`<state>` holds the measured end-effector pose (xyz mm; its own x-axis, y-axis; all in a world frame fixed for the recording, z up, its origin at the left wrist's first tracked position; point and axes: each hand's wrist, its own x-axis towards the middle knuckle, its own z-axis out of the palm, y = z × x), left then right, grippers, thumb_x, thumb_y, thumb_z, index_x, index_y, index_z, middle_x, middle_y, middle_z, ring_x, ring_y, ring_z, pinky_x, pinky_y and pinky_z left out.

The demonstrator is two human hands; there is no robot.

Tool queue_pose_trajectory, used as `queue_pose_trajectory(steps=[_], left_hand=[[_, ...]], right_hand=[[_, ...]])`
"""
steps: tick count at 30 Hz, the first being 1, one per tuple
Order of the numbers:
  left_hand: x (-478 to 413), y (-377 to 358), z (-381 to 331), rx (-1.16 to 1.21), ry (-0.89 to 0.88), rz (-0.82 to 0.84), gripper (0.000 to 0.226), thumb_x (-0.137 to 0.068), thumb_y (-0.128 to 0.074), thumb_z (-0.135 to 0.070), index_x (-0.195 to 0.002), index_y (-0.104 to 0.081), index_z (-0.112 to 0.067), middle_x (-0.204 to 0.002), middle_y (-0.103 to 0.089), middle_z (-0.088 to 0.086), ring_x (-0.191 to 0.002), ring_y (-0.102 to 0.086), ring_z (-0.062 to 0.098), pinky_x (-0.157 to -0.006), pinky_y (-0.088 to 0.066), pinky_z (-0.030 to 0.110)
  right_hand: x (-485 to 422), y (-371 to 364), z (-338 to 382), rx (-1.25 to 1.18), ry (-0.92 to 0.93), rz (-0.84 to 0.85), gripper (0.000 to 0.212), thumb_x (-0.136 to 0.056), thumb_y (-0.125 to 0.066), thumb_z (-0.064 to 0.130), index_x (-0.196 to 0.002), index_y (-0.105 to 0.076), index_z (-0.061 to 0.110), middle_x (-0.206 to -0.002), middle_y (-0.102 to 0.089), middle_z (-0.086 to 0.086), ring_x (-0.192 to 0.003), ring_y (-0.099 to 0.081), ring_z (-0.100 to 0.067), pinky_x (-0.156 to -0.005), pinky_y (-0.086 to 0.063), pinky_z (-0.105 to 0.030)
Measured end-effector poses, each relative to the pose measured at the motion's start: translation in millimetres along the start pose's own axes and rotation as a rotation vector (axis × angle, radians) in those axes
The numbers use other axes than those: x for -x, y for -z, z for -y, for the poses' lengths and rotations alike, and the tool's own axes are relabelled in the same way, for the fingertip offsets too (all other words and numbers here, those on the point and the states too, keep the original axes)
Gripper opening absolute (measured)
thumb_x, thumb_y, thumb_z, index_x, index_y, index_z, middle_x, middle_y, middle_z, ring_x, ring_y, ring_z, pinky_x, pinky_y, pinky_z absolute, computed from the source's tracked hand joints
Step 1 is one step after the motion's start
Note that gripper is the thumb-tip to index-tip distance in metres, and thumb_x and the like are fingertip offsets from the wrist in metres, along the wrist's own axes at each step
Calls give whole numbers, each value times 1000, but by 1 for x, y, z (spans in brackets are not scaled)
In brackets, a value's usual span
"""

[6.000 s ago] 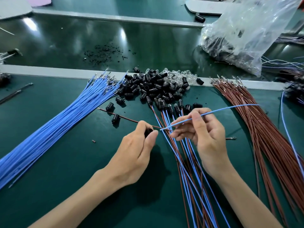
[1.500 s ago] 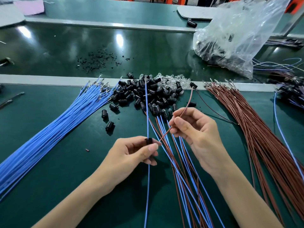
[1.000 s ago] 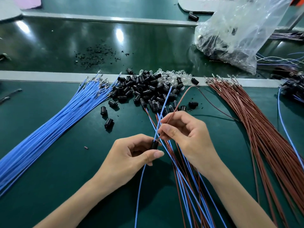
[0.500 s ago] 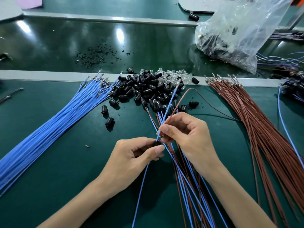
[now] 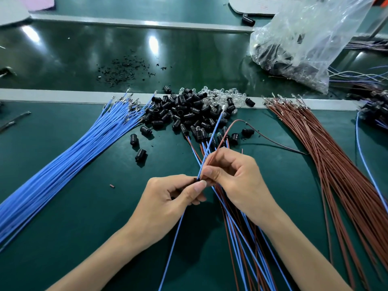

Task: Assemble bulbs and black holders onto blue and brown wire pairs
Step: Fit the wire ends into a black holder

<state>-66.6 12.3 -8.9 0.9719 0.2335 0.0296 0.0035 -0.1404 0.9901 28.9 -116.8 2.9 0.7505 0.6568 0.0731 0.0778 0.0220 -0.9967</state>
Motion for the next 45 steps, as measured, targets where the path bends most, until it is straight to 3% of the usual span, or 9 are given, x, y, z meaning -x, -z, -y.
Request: queue_pose_trajectory(steps=[10,16,23,26,31,36,41,43,45], left_hand=[[1,0,2,-110,-31,-15,22,-85,-60,-34,-75,-74,-20,-65,-70,-8,-61,-65,6,-61,-48,13],[0,-1,0,-26,18,12,26,-80,-64,-41,-78,-76,-17,-69,-72,-1,-64,-68,13,-64,-54,21],[0,0,-6,73,46,5,20,-80,-59,-28,-79,-75,-16,-67,-72,1,-61,-65,6,-62,-48,12],[1,1,-5,76,66,24,21,-79,-60,-30,-78,-75,-16,-68,-72,2,-62,-67,9,-63,-50,14],[2,2,-5,60,71,77,18,-78,-61,-35,-79,-76,-24,-70,-73,1,-65,-68,9,-64,-51,16],[0,3,-9,128,82,61,20,-81,-58,-28,-81,-76,-18,-71,-73,5,-65,-67,10,-63,-51,16],[0,4,-11,155,84,84,20,-81,-58,-27,-79,-77,-25,-71,-73,5,-63,-66,10,-63,-50,15],[0,5,-11,137,87,96,20,-82,-58,-27,-80,-77,-25,-72,-73,5,-62,-65,9,-63,-49,15],[0,5,-9,130,99,100,19,-82,-59,-28,-78,-77,-22,-71,-73,4,-62,-65,10,-63,-50,15]], right_hand=[[-1,12,3,159,-98,108,11,-76,-75,16,-67,-71,20,-69,-69,2,-66,-60,-6,-67,-48,-20],[-4,15,4,-225,-132,-133,11,-77,-73,32,-70,-70,25,-65,-64,6,-55,-51,-6,-55,-43,-15],[0,8,5,-1,-116,73,4,-74,-73,24,-71,-71,24,-68,-64,5,-64,-56,-8,-64,-44,-20],[-3,12,6,-226,-155,-70,13,-78,-72,31,-81,-71,19,-70,-65,3,-59,-52,-8,-57,-43,-17],[-7,11,4,-559,-207,-224,3,-75,-65,18,-74,-63,15,-68,-58,-2,-54,-50,-8,-50,-44,-15],[-4,15,2,-297,-121,-101,6,-71,-76,23,-72,-70,23,-66,-60,4,-59,-52,-7,-59,-45,-16],[0,24,10,-9,-123,202,3,-78,-70,12,-77,-72,14,-76,-69,-2,-70,-63,-8,-67,-47,-16],[0,25,14,-31,-137,172,7,-80,-69,19,-81,-73,14,-77,-69,-2,-69,-60,-10,-65,-46,-19],[-4,24,15,-315,-178,41,17,-81,-66,28,-83,-69,12,-75,-66,-2,-61,-54,-10,-56,-42,-18]])
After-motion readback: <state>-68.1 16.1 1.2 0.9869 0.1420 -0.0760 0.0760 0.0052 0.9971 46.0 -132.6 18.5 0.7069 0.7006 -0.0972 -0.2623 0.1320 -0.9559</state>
